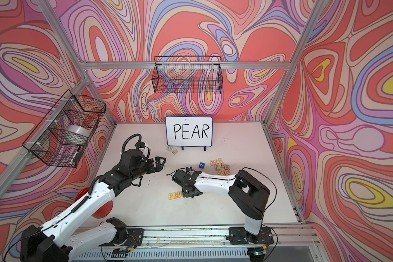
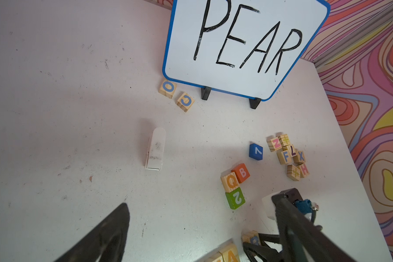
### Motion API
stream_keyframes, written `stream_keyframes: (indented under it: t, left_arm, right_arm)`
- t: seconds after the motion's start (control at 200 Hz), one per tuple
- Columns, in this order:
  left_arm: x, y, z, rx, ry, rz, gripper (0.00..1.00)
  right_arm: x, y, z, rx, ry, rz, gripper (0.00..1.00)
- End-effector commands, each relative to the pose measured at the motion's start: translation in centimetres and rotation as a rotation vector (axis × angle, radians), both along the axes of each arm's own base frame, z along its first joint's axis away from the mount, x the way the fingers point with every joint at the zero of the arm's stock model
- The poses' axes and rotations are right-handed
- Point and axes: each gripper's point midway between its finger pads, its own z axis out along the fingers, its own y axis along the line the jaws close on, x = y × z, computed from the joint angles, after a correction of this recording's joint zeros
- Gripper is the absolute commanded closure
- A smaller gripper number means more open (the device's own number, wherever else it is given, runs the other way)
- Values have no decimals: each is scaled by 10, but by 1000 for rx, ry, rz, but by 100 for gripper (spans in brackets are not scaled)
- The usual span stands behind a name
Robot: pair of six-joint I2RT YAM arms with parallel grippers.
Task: Spell the uppercase word “pear” with letter blocks
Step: Move the letter block to the center of the board.
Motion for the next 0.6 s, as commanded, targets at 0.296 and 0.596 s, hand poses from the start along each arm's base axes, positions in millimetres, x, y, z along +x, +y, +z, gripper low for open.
stream_keyframes:
  t: [0.296, 0.596]
  left_arm:
    - [-6, 8, 0, 8, -2, 22, 4]
    - [-5, 8, 0, 9, -1, 24, 4]
  right_arm:
    - [-2, 16, -6, 7, 11, 44, 70]
    - [-1, 18, -3, 14, 2, 56, 68]
